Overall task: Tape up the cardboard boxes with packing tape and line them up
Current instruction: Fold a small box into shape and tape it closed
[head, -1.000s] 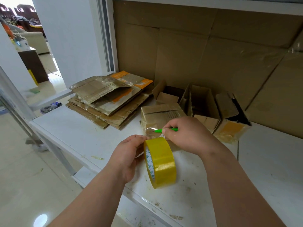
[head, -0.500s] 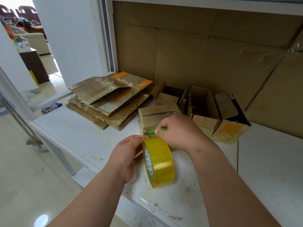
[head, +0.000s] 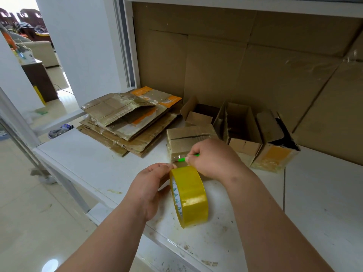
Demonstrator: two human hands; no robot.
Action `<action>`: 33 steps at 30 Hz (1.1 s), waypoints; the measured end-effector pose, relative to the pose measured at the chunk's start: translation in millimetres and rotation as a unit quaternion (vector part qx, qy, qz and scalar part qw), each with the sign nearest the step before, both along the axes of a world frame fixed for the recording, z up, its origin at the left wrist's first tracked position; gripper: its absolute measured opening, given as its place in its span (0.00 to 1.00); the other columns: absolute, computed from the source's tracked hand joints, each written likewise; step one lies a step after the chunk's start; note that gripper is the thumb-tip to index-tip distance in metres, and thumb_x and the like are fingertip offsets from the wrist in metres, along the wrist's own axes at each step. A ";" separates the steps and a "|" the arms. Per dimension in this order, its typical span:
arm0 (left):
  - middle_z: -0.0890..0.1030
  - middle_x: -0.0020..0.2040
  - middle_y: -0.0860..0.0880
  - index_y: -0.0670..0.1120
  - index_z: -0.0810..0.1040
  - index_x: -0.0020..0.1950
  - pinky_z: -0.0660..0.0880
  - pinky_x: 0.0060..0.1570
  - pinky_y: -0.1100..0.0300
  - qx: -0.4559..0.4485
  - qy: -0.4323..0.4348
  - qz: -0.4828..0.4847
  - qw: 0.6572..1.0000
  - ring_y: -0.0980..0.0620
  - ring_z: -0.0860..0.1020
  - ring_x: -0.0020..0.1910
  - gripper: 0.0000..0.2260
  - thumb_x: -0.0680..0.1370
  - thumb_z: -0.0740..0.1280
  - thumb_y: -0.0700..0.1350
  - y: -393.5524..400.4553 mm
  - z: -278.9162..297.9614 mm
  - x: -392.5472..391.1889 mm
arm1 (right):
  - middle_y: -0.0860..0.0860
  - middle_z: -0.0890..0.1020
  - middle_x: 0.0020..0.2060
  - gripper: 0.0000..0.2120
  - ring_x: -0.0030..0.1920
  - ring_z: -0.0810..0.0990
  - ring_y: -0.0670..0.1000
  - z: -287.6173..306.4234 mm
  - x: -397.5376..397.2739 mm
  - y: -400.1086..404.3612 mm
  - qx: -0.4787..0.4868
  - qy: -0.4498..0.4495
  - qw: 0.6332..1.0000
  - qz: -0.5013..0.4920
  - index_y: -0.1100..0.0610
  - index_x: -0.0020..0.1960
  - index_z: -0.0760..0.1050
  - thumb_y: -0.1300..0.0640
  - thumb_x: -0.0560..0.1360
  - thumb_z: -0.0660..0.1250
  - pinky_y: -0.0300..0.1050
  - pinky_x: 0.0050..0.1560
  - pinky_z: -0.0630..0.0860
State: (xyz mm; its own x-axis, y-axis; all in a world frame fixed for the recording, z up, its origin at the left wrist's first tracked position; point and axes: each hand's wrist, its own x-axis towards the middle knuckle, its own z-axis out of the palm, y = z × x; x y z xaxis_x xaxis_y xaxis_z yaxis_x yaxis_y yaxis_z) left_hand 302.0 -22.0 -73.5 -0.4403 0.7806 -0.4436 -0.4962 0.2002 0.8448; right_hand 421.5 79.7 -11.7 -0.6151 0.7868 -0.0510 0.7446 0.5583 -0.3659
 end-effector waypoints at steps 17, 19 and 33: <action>0.82 0.59 0.39 0.37 0.81 0.58 0.72 0.67 0.43 0.007 -0.030 -0.028 0.999 0.41 0.78 0.63 0.13 0.77 0.67 0.41 0.5 -1.4 -3.5 | 0.47 0.79 0.56 0.14 0.58 0.76 0.53 -47.3 51.7 5.9 -0.067 -0.113 0.987 -0.095 0.44 0.63 0.74 0.47 0.78 0.62 0.49 0.57 0.66; 0.82 0.59 0.39 0.38 0.82 0.56 0.71 0.67 0.42 0.010 -0.029 -0.038 0.999 0.41 0.79 0.61 0.10 0.77 0.67 0.41 -0.9 -0.3 -3.8 | 0.48 0.76 0.62 0.17 0.63 0.74 0.53 -50.8 49.6 3.8 -0.047 -0.120 0.987 -0.094 0.42 0.67 0.73 0.45 0.78 0.62 0.51 0.61 0.64; 0.84 0.51 0.39 0.41 0.82 0.48 0.75 0.62 0.45 0.010 0.000 -0.057 0.998 0.43 0.80 0.52 0.07 0.79 0.66 0.42 -4.8 3.1 -4.4 | 0.61 0.85 0.45 0.12 0.48 0.83 0.60 -47.2 -1.9 -14.3 -0.415 0.357 0.823 -0.150 0.57 0.43 0.85 0.50 0.64 0.75 0.64 0.62 0.76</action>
State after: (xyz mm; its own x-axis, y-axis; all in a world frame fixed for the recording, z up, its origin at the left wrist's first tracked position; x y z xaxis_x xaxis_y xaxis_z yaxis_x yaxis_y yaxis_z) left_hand 297.6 -26.8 -70.3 -0.3484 0.8343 -0.4274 -0.4716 0.2381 0.8491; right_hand 419.7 65.3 -58.9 -0.5048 0.7859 -0.3571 0.2328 -0.2744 -0.9330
